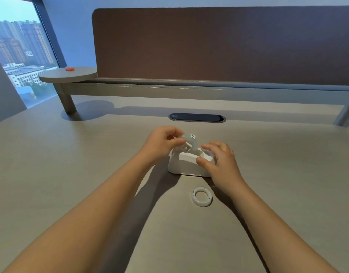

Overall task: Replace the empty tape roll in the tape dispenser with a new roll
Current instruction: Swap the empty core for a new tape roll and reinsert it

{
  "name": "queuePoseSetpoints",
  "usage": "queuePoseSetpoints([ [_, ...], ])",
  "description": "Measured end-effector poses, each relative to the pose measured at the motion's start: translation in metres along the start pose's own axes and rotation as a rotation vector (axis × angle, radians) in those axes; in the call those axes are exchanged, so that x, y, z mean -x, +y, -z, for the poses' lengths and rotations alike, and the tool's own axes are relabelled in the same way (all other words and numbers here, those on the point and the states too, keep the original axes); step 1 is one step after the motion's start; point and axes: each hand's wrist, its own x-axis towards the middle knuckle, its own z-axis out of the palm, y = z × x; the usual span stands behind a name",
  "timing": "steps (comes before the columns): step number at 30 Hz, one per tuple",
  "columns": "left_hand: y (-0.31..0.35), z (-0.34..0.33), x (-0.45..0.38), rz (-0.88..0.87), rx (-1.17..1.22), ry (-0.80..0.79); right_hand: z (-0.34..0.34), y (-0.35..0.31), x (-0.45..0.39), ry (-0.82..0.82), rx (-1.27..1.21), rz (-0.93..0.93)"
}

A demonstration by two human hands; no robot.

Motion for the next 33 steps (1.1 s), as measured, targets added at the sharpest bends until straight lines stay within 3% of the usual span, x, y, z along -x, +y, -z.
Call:
queuePoseSetpoints([
  [11,-0.003,0.001,-0.003,0.001,-0.200,-0.095,-0.002,-0.001,-0.002,-0.014,-0.063,-0.007],
  [20,-0.017,-0.003,-0.002,0.231,0.306,-0.141,-0.004,-0.005,-0.008,-0.052,-0.143,-0.094],
  [33,-0.017,-0.010,0.000,0.254,0.415,-0.106,-0.002,-0.003,-0.010,-0.081,-0.176,-0.099],
])
